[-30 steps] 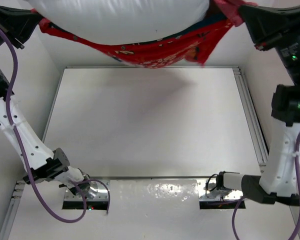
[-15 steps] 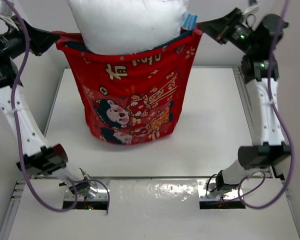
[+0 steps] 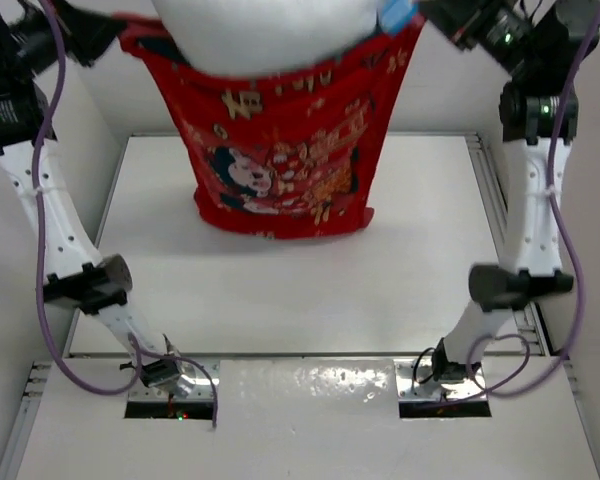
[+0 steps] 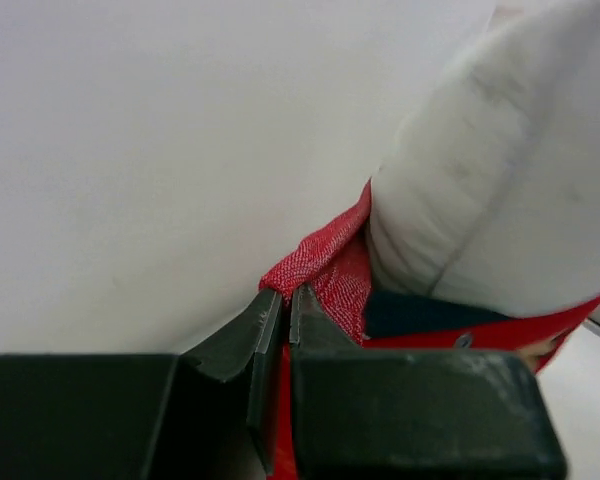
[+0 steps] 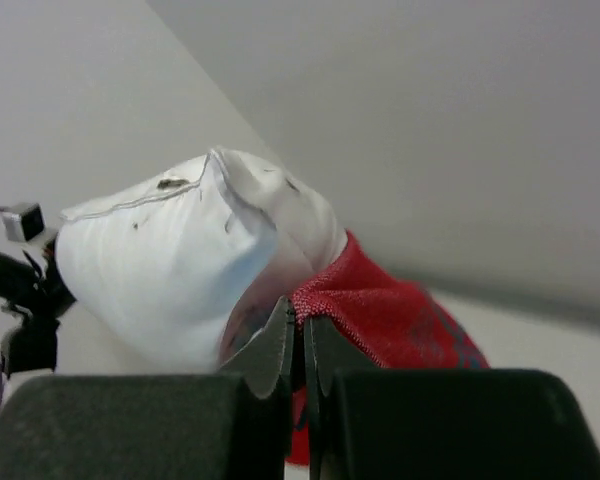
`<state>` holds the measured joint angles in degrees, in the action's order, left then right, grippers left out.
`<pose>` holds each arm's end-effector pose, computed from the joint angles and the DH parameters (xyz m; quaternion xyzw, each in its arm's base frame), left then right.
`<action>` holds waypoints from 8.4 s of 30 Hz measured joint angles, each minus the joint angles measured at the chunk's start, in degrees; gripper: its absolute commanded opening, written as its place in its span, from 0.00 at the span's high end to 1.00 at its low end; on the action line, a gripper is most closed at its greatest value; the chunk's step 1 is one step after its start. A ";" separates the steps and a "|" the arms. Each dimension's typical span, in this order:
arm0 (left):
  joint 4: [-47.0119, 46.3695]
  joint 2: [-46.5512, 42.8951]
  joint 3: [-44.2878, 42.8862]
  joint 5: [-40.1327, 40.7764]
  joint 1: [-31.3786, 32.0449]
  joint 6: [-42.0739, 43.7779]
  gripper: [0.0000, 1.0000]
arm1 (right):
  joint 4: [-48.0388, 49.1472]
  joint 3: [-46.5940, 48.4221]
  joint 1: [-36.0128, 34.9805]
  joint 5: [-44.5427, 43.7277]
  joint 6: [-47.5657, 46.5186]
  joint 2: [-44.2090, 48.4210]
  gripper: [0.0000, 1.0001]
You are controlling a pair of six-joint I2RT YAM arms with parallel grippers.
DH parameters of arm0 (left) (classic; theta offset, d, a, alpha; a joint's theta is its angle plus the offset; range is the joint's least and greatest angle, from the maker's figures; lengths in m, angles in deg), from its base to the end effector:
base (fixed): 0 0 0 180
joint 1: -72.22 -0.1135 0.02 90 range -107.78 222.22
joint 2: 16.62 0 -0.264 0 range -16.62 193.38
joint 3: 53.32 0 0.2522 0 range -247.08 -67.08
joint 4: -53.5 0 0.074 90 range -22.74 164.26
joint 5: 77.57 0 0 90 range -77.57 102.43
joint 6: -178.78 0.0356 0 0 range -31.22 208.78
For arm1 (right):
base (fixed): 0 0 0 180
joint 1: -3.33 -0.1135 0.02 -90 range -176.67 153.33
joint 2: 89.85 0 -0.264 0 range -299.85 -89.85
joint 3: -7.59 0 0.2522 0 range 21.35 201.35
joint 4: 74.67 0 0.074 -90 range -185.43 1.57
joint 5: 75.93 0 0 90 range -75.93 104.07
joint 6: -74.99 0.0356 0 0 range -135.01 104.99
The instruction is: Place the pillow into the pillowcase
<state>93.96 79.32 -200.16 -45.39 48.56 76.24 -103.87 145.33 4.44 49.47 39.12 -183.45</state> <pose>0.2849 0.0919 0.5886 0.1791 0.6478 -0.2427 0.6995 0.3174 0.0145 0.5792 0.0554 0.6260 0.5030 0.5934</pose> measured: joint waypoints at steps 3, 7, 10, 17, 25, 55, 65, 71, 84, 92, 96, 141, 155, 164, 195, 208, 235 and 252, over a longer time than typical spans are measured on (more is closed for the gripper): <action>-10.69 9.97 -16.26 0.57 -0.35 -6.49 1.00 | 6.80 18.75 3.61 -0.37 6.73 -12.55 1.00; -16.24 -1.05 2.84 1.88 1.92 -4.42 1.00 | 21.73 -12.26 9.86 -1.81 11.67 3.15 1.00; -8.48 -5.86 11.54 2.67 5.44 2.99 1.00 | 20.28 -25.35 8.26 -4.83 6.95 13.20 1.00; -2.08 11.54 -7.96 2.38 2.73 -0.98 1.00 | 8.72 7.93 6.43 -0.57 7.85 -8.70 1.00; 4.94 4.50 -1.84 8.13 0.17 4.94 1.00 | 16.37 -13.31 14.01 -5.57 11.69 5.68 1.00; 2.91 -4.94 6.67 3.54 27.04 13.57 1.00 | 8.41 -32.17 -43.58 -26.77 -36.59 1.57 0.01; 10.27 -3.67 4.07 9.27 32.22 21.53 1.00 | 5.27 -27.76 -48.13 -35.45 -52.19 -0.85 0.01; 11.54 -3.63 3.89 11.45 32.41 23.23 1.00 | 7.69 -39.95 -46.97 -30.75 -54.42 10.71 0.01; 12.22 -2.95 2.36 12.90 35.74 23.19 1.00 | 16.68 -18.88 -44.68 -26.49 -50.14 -9.11 0.01; 13.70 -2.93 2.12 14.36 35.67 22.64 1.00 | 29.31 -26.97 -44.02 -19.71 -43.60 -12.52 0.90; 13.60 -2.91 1.64 14.23 35.67 22.53 1.00 | 32.06 -27.74 -43.25 -17.20 -38.71 -12.39 1.00; 21.88 -2.01 32.00 -7.69 13.42 51.36 0.00 | 38.47 -78.25 -17.31 4.72 -29.49 32.39 1.00; -8.26 -0.52 36.96 -12.52 23.65 31.78 0.00 | 31.58 -75.89 -17.84 0.81 -32.13 31.98 1.00; -20.81 3.61 36.96 -12.24 26.95 19.41 0.03 | 26.47 -69.11 -17.75 -0.44 -34.29 26.58 1.00; -17.97 2.93 9.51 13.99 18.43 25.03 1.00 | 30.40 -22.51 -26.12 -18.32 -56.48 -5.29 1.00; 29.40 -19.43 47.84 6.84 15.89 84.78 0.00 | 45.18 -88.02 -44.09 -28.61 -67.54 25.66 1.00; 6.62 -36.74 51.58 12.35 6.03 34.80 0.00 | 65.81 -114.53 -55.84 -53.66 -66.73 26.34 0.98; 18.86 -22.73 63.60 31.21 41.46 48.72 0.00 | 51.80 -104.32 -29.38 -42.75 -49.59 21.20 0.01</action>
<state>112.82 56.59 -136.56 -14.18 90.02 124.96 -52.07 41.01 -24.94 6.71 -10.48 -162.25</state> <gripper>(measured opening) 0.996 0.986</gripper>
